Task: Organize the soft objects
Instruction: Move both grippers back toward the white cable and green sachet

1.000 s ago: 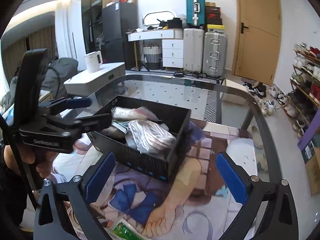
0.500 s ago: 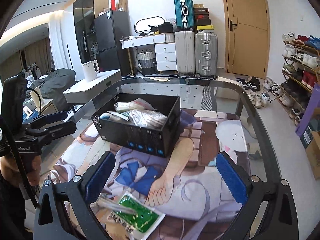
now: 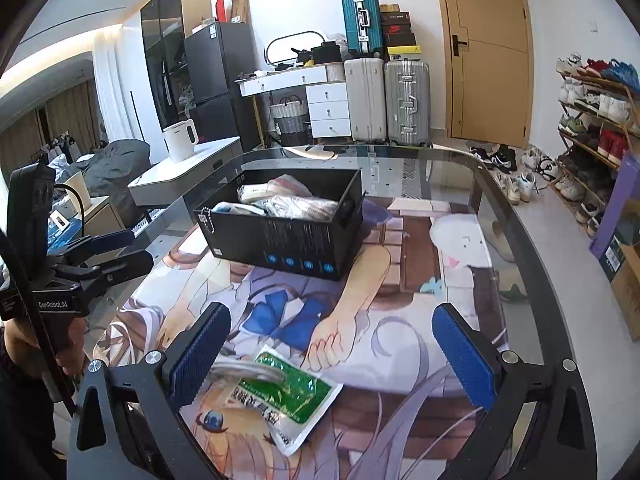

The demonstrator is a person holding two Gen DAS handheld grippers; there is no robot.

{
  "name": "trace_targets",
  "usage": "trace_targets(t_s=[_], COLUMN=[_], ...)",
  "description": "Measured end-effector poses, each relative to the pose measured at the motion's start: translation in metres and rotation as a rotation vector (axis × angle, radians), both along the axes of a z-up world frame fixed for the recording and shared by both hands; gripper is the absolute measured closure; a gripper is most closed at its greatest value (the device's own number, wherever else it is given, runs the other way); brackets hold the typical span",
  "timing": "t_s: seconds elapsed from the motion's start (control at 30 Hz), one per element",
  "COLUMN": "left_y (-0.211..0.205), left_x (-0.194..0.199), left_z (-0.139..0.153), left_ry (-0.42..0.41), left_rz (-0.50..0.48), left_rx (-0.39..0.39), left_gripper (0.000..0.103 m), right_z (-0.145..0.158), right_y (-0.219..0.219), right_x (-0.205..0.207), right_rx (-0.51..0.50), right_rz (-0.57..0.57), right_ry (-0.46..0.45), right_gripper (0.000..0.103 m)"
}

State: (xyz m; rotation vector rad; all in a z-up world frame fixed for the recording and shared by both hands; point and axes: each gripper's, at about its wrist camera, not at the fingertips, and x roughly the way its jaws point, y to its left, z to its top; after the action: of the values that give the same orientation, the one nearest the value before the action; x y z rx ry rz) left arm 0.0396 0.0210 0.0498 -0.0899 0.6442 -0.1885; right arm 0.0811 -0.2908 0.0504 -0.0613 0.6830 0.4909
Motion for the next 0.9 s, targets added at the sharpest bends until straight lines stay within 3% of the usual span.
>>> trace_targets(t_s=[0.33, 0.9], left_y=[-0.006, -0.040], left_x=[-0.011, -0.019], left_z=[-0.008, -0.030], left_ry=[0.011, 0.073], left_rz=[-0.026, -0.187], left_rx=[0.007, 0.049], left_gripper=[0.000, 0.000], right_z=[-0.019, -0.048], right_y=[-0.005, 0.000], right_x=[-0.009, -0.018], right_rx=[-0.001, -0.022], right_rz=[-0.009, 0.041], right_ry=[0.047, 0.128], right_gripper=[0.001, 0.001])
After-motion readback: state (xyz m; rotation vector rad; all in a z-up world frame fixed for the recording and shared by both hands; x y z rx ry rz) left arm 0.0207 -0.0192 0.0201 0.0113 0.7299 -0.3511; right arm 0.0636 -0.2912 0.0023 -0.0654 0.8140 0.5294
